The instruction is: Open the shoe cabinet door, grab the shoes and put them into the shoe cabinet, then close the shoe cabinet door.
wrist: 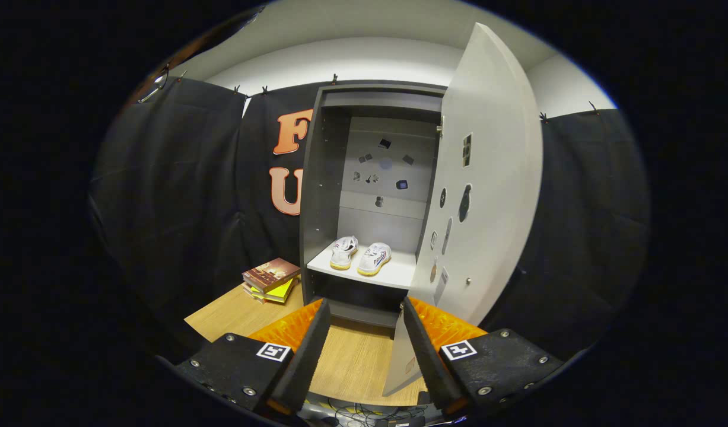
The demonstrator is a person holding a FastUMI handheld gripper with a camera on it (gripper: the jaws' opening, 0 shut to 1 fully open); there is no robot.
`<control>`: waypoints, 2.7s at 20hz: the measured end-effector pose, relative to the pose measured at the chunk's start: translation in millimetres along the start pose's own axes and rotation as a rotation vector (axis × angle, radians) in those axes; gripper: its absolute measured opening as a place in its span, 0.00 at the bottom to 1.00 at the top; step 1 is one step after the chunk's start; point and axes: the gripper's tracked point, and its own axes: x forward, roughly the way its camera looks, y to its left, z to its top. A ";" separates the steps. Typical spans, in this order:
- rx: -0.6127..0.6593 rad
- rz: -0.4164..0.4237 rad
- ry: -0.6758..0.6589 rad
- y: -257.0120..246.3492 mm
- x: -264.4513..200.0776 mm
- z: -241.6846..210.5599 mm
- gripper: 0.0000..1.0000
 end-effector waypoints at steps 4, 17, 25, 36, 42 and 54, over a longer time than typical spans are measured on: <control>0.071 -0.027 -0.049 -39.1 -22.9 -0.8 0.89; 0.269 0.031 -0.062 -125.7 -6.9 -38.8 0.90; 0.335 0.177 -0.025 -137.5 21.1 -62.3 0.91; 0.417 0.306 -0.064 -143.9 28.5 -61.1 0.91; 0.437 0.363 -0.065 -138.1 34.6 -61.3 0.91; 0.410 0.589 -0.039 -46.1 57.6 -51.3 0.92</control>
